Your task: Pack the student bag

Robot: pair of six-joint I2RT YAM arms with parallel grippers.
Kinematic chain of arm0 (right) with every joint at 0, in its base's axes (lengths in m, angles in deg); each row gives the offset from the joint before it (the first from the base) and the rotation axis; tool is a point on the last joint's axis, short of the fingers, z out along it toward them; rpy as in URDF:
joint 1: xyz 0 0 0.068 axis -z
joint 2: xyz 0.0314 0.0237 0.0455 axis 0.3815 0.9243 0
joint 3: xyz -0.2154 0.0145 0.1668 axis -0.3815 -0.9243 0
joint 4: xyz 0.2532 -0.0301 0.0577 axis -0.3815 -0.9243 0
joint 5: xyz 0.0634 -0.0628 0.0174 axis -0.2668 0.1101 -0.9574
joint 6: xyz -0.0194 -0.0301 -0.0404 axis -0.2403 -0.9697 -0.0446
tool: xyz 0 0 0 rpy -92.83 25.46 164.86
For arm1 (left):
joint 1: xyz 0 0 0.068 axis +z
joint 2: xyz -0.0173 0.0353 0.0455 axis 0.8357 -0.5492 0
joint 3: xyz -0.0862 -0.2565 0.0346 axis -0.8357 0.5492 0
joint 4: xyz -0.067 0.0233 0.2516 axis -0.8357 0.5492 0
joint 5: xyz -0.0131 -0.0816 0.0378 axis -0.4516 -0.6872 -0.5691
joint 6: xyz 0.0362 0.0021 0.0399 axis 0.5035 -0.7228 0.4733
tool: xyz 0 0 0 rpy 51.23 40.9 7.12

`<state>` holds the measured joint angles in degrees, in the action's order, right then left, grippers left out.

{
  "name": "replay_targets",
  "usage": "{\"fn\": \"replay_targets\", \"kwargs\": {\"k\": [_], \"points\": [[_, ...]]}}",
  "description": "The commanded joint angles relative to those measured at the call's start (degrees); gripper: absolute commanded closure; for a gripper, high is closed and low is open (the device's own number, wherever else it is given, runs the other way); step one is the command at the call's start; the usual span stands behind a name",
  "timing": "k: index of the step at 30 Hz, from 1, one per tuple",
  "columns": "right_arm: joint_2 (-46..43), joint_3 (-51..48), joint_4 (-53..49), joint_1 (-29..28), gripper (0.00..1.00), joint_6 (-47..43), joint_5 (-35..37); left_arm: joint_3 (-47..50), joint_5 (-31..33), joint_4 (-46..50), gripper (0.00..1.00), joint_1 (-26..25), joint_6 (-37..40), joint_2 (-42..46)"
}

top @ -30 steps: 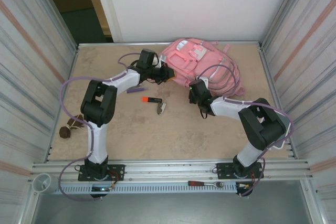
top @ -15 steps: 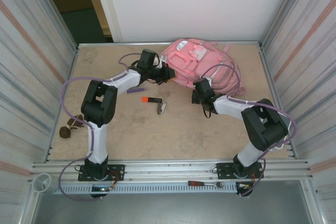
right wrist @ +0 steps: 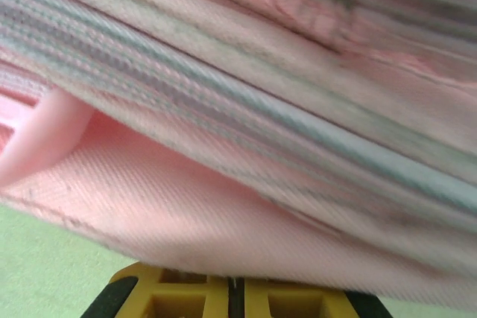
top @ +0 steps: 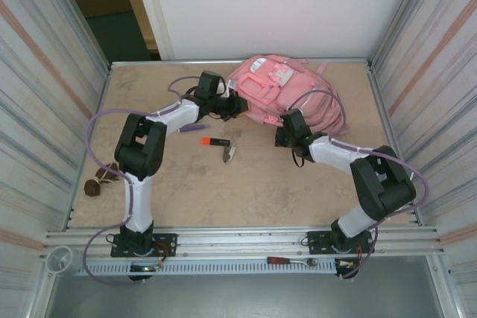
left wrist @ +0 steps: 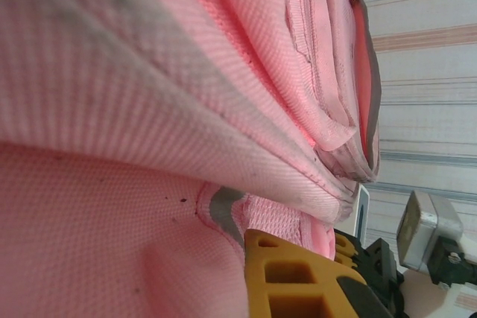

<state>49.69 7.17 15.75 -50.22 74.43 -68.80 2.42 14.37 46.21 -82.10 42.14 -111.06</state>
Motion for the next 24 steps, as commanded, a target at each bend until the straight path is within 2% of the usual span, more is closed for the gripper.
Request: {"fn": "replay_targets", "kwargs": {"k": [1,11,13,16,18,19,21,24], "points": [[-4.67,-2.56,-4.48,2.06,1.00,0.51,2.94,0.89,-2.27,-0.97,1.00,1.65,2.29,5.99],[-15.23,-8.32,-10.43,9.81,1.00,1.89,2.54,-0.05,-0.44,1.01,1.00,4.52,4.99,4.77],[-16.12,-8.36,-9.91,11.01,1.00,1.08,0.20,-0.87,-0.08,1.51,1.00,4.83,5.61,3.84],[-17.96,-8.82,-5.39,10.75,1.00,-2.18,-7.37,-2.34,-0.40,2.31,1.00,4.80,7.89,2.60],[-18.30,-7.45,-5.13,10.58,1.00,-3.01,-11.44,-2.53,-0.43,2.80,0.85,4.75,10.17,2.65],[-18.39,-6.57,-5.13,10.51,1.00,-3.60,-13.46,-2.61,-0.04,3.81,0.74,4.75,12.22,3.04],[-18.70,-4.75,-6.10,10.57,1.00,-4.04,-16.33,-2.62,2.35,6.89,0.58,4.78,17.47,4.37],[-18.53,-1.18,-9.13,10.70,1.00,-4.60,-20.98,-1.74,9.00,11.54,0.45,4.74,25.79,7.74]]}}
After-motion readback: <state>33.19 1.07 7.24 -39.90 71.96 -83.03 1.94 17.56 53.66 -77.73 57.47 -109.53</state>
